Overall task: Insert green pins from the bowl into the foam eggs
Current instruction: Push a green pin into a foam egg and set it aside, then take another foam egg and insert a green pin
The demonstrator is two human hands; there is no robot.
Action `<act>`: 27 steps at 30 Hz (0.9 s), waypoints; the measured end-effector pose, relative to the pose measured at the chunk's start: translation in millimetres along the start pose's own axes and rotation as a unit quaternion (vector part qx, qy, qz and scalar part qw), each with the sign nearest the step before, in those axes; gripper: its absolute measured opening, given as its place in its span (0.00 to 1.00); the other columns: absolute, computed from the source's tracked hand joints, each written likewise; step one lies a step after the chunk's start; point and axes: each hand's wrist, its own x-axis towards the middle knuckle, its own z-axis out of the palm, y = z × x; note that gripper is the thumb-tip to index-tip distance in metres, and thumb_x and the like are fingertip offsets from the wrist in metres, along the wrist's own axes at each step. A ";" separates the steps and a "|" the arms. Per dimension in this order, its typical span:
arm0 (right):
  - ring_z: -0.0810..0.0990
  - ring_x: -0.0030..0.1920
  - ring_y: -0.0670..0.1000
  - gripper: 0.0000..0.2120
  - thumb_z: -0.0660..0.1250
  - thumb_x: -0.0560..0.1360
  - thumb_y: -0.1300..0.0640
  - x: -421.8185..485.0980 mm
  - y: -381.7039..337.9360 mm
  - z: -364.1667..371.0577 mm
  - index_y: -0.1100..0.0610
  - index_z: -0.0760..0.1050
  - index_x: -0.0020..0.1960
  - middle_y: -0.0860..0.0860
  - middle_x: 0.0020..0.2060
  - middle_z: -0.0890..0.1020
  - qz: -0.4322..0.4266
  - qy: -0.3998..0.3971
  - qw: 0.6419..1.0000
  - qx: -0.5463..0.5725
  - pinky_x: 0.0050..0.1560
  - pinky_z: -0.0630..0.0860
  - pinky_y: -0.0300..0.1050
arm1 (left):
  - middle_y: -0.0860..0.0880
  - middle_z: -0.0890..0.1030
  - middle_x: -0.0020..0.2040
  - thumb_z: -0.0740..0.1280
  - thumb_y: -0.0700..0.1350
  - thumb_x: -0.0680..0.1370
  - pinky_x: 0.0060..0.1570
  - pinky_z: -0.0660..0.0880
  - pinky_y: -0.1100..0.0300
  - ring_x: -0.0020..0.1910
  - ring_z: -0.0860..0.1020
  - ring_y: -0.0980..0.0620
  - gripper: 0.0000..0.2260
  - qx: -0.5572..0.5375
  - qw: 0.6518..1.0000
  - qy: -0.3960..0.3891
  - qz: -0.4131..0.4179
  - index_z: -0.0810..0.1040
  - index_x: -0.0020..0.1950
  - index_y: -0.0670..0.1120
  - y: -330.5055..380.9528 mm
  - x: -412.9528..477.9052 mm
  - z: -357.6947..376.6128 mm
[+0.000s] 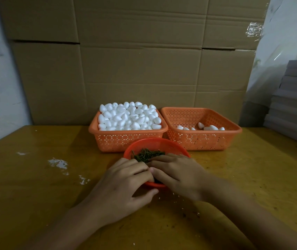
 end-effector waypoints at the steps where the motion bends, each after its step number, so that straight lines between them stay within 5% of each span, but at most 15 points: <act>1: 0.76 0.64 0.46 0.29 0.42 0.84 0.37 -0.1 0.3 -0.4 0.45 0.75 0.69 0.43 0.65 0.78 0.003 -0.004 1.000 0.009 0.64 0.73 0.53 | 0.61 0.78 0.50 0.66 0.59 0.81 0.53 0.69 0.65 0.50 0.75 0.61 0.11 0.002 1.000 0.000 0.001 0.82 0.52 0.54 0.0 0.2 0.1; 7: 0.78 0.60 0.48 0.26 0.43 0.86 0.38 2.6 1.8 -3.3 0.46 0.76 0.66 0.44 0.61 0.79 0.001 -0.019 1.000 0.012 0.60 0.74 0.53 | 0.58 0.80 0.50 0.67 0.63 0.81 0.51 0.75 0.58 0.50 0.76 0.58 0.16 0.021 0.999 -0.003 0.030 0.84 0.53 0.52 -4.5 1.0 -2.5; 11: 0.76 0.64 0.49 0.26 0.43 0.85 0.37 4.9 1.8 -5.2 0.43 0.73 0.71 0.45 0.65 0.78 0.008 -0.041 0.999 0.009 0.63 0.72 0.54 | 0.54 0.82 0.50 0.65 0.59 0.83 0.49 0.76 0.53 0.50 0.79 0.53 0.16 0.033 0.996 0.068 0.041 0.84 0.49 0.48 -20.0 10.6 -9.5; 16: 0.73 0.69 0.49 0.25 0.44 0.85 0.38 6.6 1.3 -5.8 0.41 0.69 0.75 0.45 0.70 0.75 0.017 -0.066 0.998 -0.006 0.67 0.70 0.55 | 0.53 0.82 0.54 0.61 0.53 0.84 0.54 0.76 0.48 0.55 0.78 0.51 0.14 0.085 0.985 0.123 -0.082 0.83 0.59 0.49 -61.7 46.6 -21.0; 20: 0.74 0.68 0.49 0.23 0.47 0.86 0.40 6.4 1.0 -7.2 0.41 0.70 0.75 0.45 0.69 0.76 0.023 -0.066 0.998 -0.002 0.66 0.70 0.56 | 0.53 0.77 0.70 0.59 0.57 0.85 0.65 0.71 0.46 0.70 0.72 0.48 0.17 0.057 0.973 0.011 -0.225 0.78 0.71 0.59 -101.6 88.9 -20.1; 27: 0.73 0.69 0.48 0.23 0.47 0.86 0.40 5.3 0.7 -7.3 0.41 0.69 0.76 0.44 0.70 0.75 0.028 -0.066 0.997 0.008 0.67 0.70 0.53 | 0.53 0.68 0.80 0.51 0.58 0.88 0.79 0.55 0.44 0.81 0.63 0.46 0.21 -0.050 0.933 -0.209 -0.289 0.76 0.75 0.56 -118.1 129.1 -9.4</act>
